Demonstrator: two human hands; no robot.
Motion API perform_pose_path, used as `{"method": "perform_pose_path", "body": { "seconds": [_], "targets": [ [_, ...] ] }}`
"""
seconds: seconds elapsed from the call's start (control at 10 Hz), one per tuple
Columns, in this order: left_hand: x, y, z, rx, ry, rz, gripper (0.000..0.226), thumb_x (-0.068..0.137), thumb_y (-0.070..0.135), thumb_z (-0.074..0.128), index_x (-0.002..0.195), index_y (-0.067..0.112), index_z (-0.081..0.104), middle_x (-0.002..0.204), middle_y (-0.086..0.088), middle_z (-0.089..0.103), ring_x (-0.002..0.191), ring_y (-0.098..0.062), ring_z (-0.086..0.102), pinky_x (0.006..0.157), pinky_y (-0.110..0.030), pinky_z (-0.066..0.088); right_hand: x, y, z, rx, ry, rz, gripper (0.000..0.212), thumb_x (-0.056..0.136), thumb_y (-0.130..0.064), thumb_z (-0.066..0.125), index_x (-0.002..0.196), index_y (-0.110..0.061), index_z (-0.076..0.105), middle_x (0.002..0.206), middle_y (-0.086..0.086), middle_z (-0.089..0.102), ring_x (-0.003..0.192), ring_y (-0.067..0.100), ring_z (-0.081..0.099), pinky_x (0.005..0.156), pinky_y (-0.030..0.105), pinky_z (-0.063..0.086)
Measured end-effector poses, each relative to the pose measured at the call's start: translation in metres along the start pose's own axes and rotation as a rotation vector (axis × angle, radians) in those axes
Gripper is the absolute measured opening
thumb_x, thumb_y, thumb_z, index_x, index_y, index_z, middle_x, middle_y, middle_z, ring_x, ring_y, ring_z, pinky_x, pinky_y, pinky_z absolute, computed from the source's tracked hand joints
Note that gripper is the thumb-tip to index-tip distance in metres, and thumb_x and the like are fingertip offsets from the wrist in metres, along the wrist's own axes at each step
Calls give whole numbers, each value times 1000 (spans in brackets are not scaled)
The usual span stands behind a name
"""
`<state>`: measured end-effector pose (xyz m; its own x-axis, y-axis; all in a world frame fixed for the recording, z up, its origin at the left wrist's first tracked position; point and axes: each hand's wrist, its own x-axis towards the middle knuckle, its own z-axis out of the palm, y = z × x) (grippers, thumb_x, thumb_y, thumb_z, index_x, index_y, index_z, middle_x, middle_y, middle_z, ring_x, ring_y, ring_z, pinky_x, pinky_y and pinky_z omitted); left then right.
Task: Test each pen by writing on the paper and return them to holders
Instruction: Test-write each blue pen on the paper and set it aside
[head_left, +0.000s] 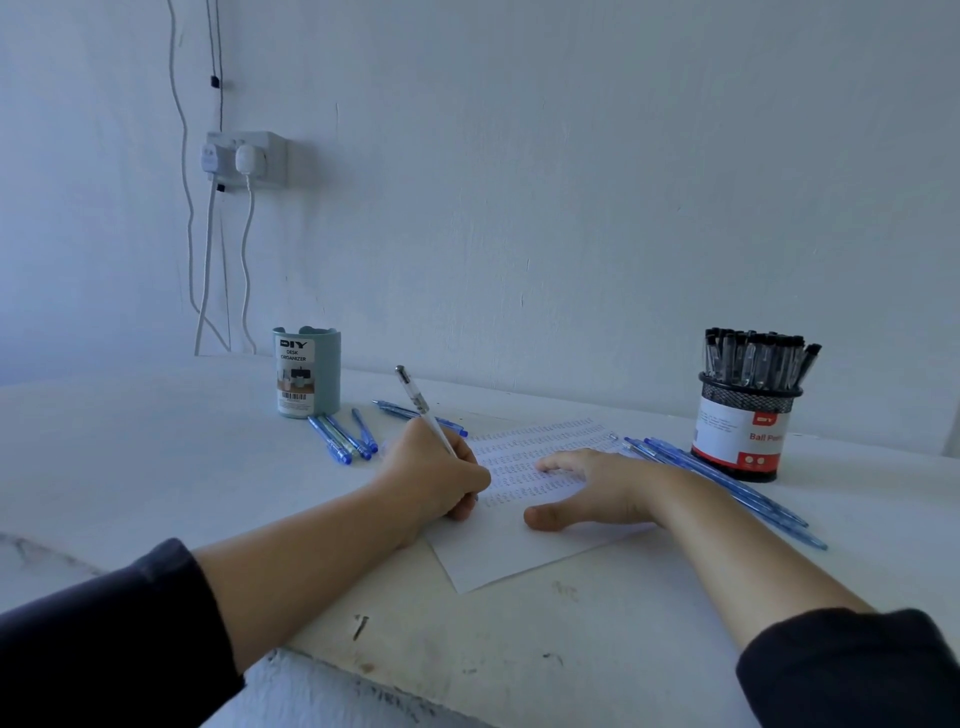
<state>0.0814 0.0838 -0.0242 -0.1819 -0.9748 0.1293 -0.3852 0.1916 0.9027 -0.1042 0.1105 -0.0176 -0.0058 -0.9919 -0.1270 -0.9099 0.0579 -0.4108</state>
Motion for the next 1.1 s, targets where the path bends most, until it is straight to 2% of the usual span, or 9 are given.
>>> {"method": "perform_pose_path", "body": {
  "seconds": [0.9, 1.1],
  "targets": [
    [-1, 0, 1, 45, -10, 40, 7, 74, -1, 65, 68, 2, 63, 59, -12, 64, 44, -14, 55, 51, -23, 53, 2, 2, 0, 28, 6, -7, 89, 68, -64, 69, 144, -38, 31, 155, -11, 25, 141, 14, 26, 116, 38, 22],
    [0, -2, 3, 55, -39, 65, 3, 74, 0, 65, 74, -3, 66, 59, -11, 65, 43, -12, 56, 51, -22, 52, 3, 3, 0, 20, 7, -6, 88, 68, -65, 69, 144, -39, 31, 155, -11, 24, 141, 14, 26, 116, 38, 22]
  ]
}}
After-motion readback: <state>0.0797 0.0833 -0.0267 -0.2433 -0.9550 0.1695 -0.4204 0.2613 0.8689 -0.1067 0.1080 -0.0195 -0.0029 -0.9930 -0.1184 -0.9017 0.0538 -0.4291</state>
